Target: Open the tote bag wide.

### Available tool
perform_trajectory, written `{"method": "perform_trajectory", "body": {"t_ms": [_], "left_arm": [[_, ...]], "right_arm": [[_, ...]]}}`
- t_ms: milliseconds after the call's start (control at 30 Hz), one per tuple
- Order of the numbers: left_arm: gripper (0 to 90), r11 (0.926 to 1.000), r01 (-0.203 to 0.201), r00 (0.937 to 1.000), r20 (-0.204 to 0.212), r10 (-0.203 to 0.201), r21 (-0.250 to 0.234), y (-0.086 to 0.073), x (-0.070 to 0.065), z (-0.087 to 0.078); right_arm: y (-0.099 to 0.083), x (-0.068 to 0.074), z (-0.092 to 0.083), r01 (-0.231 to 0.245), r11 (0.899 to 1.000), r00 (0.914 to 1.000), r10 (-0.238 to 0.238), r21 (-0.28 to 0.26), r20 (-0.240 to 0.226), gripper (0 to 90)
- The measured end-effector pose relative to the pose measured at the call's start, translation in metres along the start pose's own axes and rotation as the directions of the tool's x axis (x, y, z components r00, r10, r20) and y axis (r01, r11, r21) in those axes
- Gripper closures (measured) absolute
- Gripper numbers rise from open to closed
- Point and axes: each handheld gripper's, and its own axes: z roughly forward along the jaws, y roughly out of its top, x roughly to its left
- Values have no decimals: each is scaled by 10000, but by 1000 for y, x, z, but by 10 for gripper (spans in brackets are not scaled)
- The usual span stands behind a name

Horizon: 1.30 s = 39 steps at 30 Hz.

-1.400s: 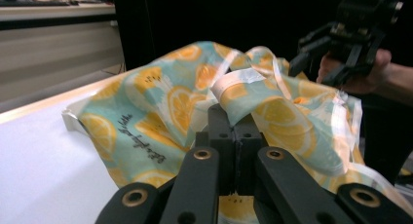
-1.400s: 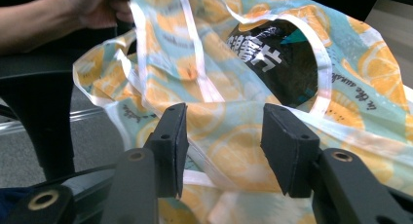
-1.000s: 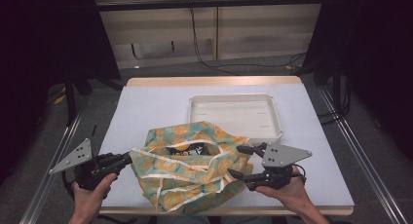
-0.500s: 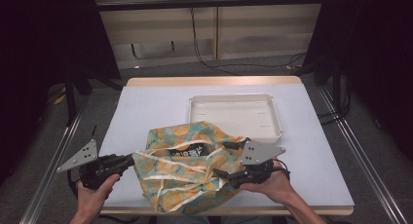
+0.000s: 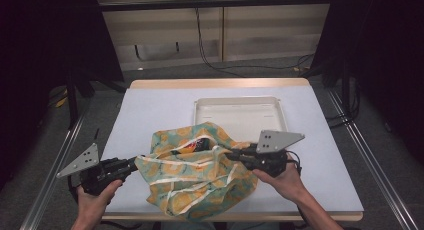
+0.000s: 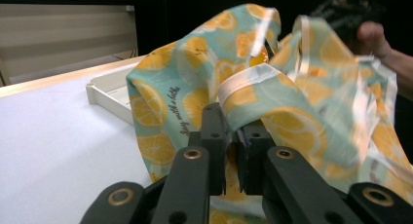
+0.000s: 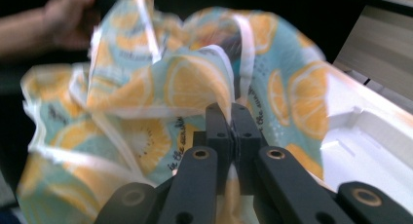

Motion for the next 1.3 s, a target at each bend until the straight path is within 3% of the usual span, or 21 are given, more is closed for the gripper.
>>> {"method": "perform_trajectory", "body": {"t_ms": [167, 333, 600, 733, 767, 867, 967, 1133, 1300], "left_arm": [[836, 10000, 58, 10000, -69, -58, 6, -2, -1, -2], [794, 9997, 136, 9999, 73, -135, -191, 0, 0, -6], [620, 9987, -484, 9988, -11, 484, -166, 9, -12, -6], [579, 9971, -716, 9974, 10, 717, -252, 15, -16, -5], [585, 9964, -805, 9966, 133, 809, -265, 17, -16, -5], [780, 9962, -757, 9962, 399, 774, -431, 21, -15, -7], [868, 9962, -707, 9966, 391, 727, -507, 24, -12, -8], [893, 9967, -344, 9991, 225, 361, -732, 33, 5, -13], [900, 9962, 75, 9998, -187, -92, -863, 36, 20, -19]], "right_arm": [[16, -12, -8, -155, 9986, 9994, 170, -513, 299, 803], [29, -13, -13, -182, 9961, 9995, 205, -863, 252, 861], [38, -20, -15, -227, 9929, 9989, 273, -1168, 377, 849], [40, -18, -19, -117, 9936, 9990, 164, -1127, 415, 756], [40, -17, -20, -113, 9935, 9990, 162, -1137, 419, 763], [39, -17, -22, -76, 9947, 9990, 120, -1026, 424, 889], [36, -18, -20, -121, 9963, 9985, 166, -850, 523, 900], [40, -30, -16, -312, 9914, 9955, 422, -1272, 851, 900], [43, -54, -16, -638, 9849, 9851, 879, -1608, 1475, 900]]}}
